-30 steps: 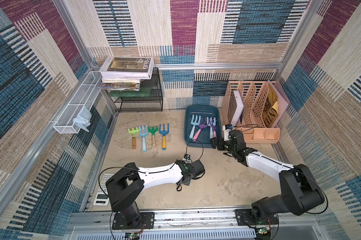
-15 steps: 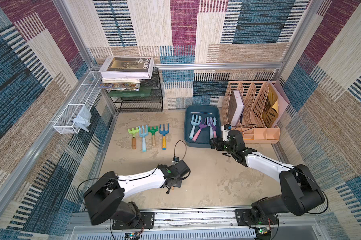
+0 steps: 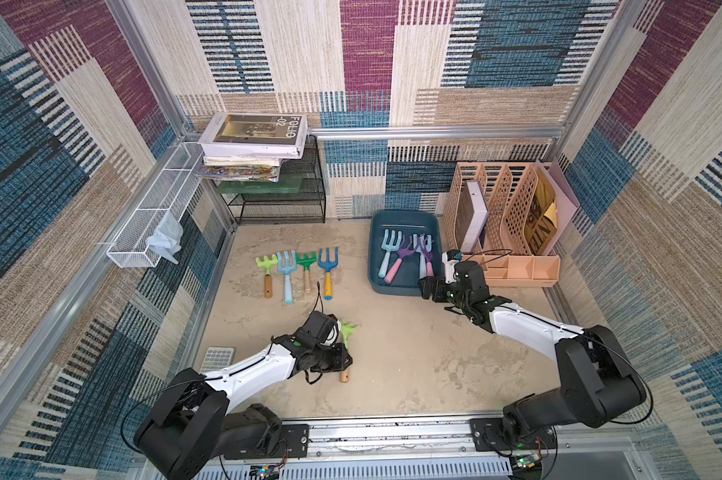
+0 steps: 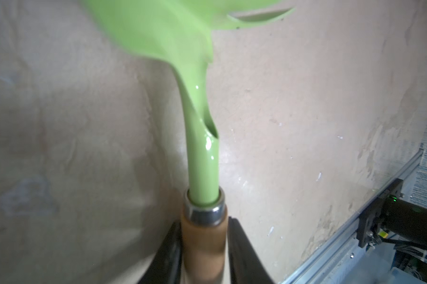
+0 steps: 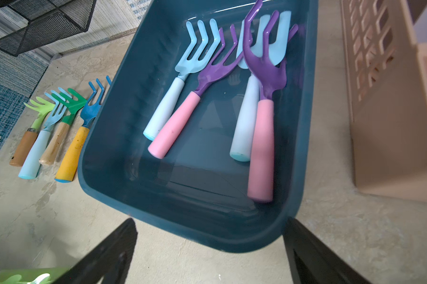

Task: Take the hand rake out of the storage box
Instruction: Place the rake at the center of the board.

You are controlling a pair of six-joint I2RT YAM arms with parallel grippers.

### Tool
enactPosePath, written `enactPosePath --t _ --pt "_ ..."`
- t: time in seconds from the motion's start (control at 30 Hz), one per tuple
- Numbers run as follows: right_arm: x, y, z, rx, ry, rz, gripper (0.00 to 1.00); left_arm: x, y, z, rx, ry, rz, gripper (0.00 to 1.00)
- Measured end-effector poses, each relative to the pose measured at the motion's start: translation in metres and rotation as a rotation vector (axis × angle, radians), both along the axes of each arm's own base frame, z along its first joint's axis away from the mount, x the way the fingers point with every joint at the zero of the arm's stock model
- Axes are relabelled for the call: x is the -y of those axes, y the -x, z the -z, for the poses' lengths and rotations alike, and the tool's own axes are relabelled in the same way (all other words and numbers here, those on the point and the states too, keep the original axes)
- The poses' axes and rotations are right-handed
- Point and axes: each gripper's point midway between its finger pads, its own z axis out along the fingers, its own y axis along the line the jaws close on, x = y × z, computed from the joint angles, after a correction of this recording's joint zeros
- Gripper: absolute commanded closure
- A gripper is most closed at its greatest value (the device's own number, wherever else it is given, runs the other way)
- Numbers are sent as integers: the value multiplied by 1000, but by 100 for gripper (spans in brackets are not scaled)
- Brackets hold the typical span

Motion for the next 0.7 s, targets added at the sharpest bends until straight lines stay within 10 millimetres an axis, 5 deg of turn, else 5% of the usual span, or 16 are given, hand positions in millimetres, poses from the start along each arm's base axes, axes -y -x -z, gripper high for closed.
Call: enactPosePath --t 0.33,0.53,0.7 --pt "1 -2 2 -3 6 5 4 -31 -7 -15 36 -217 -68 48" --pt "1 -3 3 -5 9 8 4 -13 -1 -33 85 -364 9 44" --pt "-1 -3 3 -5 9 5 5 -15 1 -13 46 -510 41 55"
